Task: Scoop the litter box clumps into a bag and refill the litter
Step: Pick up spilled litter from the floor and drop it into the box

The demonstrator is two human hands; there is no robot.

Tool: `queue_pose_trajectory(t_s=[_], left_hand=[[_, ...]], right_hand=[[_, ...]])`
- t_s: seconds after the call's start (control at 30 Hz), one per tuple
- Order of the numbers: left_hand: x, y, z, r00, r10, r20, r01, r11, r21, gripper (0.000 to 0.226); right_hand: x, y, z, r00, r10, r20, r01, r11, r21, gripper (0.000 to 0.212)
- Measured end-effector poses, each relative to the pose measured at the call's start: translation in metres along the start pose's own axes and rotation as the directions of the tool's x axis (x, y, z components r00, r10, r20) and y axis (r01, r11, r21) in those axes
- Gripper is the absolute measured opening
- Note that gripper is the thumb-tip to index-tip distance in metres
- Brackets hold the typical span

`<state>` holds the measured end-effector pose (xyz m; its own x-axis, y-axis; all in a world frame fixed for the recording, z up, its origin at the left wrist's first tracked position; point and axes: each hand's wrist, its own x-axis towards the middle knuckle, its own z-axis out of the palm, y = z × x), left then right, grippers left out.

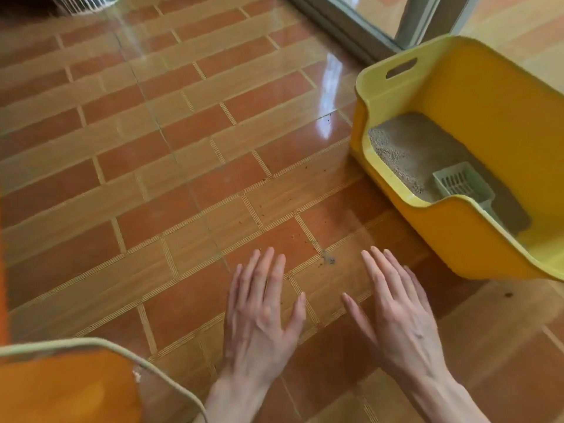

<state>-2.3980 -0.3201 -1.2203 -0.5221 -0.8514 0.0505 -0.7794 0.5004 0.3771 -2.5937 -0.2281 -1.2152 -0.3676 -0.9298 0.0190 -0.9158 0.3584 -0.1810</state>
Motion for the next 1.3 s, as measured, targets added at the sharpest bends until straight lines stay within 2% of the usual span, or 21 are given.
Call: queue_pose_trajectory(t_s=[0.37, 0.6, 0.73, 0.83, 0.9, 1.03, 1.13, 1.3], left_hand=[[0.025, -0.024, 0.037, 0.998, -0.046, -0.033, 0.048, 0.998, 0.039, 0.063], [0.049, -0.033, 0.039, 0.995, -0.093, -0.037, 0.096, 0.991, 0.091, 0.067], [0.069, -0.037, 0.045, 0.995, -0.077, -0.068, 0.078, 0.997, 0.017, 0.063], [0.08, -0.037, 0.044, 0.987, -0.083, -0.139, 0.06, 0.984, -0.166, 0.058], [0.08, -0.035, 0.043, 0.966, -0.165, -0.197, 0.082, 0.924, -0.374, 0.051], [0.08, -0.033, 0.047, 0.865, -0.449, -0.222, 0.179, 0.691, -0.701, 0.043], [0.084, -0.033, 0.056, 0.829, -0.528, -0.183, 0.217, 0.607, -0.765, 0.05], [0.08, -0.026, 0.053, 0.806, -0.573, -0.148, 0.172, 0.466, -0.868, 0.045]], right_hand=[[0.06, -0.006, 0.04, 0.989, -0.114, -0.097, 0.114, 0.993, -0.013, 0.069], [0.116, -0.023, 0.055, 0.982, -0.178, -0.058, 0.17, 0.979, -0.116, 0.073], [0.14, -0.031, 0.066, 0.977, -0.207, -0.052, 0.197, 0.968, -0.156, 0.077], [0.151, -0.036, 0.066, 0.972, -0.234, -0.028, 0.224, 0.954, -0.199, 0.074], [0.152, -0.04, 0.068, 0.963, -0.268, 0.033, 0.268, 0.934, -0.234, 0.069], [0.149, -0.047, 0.074, 0.945, -0.321, 0.064, 0.325, 0.905, -0.273, 0.043], [0.151, -0.046, 0.075, 0.922, -0.359, 0.145, 0.386, 0.875, -0.292, 0.013], [0.152, -0.057, 0.067, 0.917, -0.317, 0.241, 0.375, 0.89, -0.257, 0.005]])
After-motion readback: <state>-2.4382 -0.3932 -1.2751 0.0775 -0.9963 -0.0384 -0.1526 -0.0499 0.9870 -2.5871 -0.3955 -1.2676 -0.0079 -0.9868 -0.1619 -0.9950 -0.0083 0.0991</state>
